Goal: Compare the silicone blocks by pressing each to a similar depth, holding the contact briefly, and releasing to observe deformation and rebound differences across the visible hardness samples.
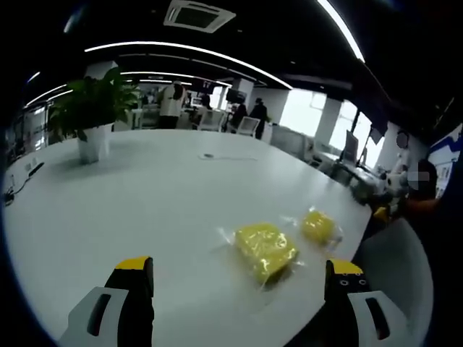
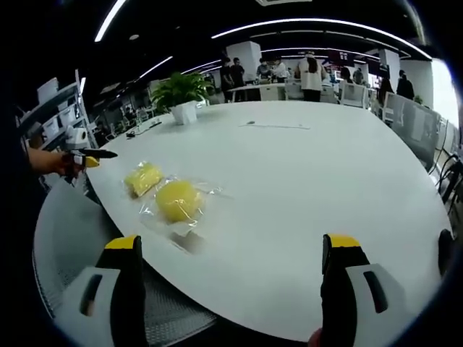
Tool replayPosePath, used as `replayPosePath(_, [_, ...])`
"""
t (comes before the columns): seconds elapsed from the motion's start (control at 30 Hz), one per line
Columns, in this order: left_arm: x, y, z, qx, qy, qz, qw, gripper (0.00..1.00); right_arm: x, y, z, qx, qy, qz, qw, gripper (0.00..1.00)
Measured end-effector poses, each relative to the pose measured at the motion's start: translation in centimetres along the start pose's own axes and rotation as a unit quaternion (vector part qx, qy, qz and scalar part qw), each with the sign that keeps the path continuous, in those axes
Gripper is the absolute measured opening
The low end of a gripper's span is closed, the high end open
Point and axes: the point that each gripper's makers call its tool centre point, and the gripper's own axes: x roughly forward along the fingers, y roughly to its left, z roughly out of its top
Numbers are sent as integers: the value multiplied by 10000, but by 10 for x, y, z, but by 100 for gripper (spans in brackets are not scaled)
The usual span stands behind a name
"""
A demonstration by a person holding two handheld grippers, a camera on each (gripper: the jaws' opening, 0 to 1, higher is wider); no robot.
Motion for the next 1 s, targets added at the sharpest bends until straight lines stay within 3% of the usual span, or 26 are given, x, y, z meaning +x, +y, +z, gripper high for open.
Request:
replayPosePath(0.3, [5,2,3,-93,6,-62,9999,100,1,4,2,-33,37,-25,10000,97])
replayPosePath(0.5, [9,0,2,-372,28,-154,9992,100,2,9,3,-25,39,77,10000,97])
replayPosePath(0.63, [10,3,10,-686,-108,-166,9974,100,3,10,7,0,-10,111,9999,97])
replayPosePath(1.0, [28,6,26,-719,-153,-278,9969,100,1,10,8,25,-28,70,10000,97])
